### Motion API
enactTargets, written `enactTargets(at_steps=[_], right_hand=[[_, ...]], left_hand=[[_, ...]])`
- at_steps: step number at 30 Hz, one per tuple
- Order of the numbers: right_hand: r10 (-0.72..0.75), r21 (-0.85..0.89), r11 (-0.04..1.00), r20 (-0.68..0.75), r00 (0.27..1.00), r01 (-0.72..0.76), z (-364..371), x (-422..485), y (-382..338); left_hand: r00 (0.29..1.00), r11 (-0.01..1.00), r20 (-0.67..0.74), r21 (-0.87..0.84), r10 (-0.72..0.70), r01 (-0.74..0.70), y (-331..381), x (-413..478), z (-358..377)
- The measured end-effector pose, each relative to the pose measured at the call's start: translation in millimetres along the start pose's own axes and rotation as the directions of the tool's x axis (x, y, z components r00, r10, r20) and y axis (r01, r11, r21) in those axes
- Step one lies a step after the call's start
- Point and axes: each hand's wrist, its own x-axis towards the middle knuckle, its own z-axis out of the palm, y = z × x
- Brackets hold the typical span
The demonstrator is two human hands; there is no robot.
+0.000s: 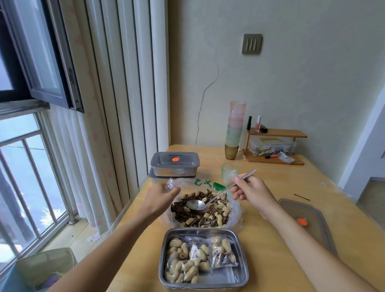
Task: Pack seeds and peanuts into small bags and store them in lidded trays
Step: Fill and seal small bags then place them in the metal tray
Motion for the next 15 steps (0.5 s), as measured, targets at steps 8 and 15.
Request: enactTargets(at_steps=[8, 15], right_hand=[[-0.285, -0.398, 0.881, -0.019, 0.958, 0.254, 15.5, -4.9, -43.1], [-0.303, -0.400, 0.871, 0.022, 0.953, 0.286, 28.2, -8.6, -44.1]], left_hand=[[0.993, 0.993, -0.004, -0.022, 0.115, -0.115, 15.0, -0.9, -2.3], [0.987, 0.985, -0.035, -0.063, 0.156, -0.158, 26.0, -3.2, 4.2]])
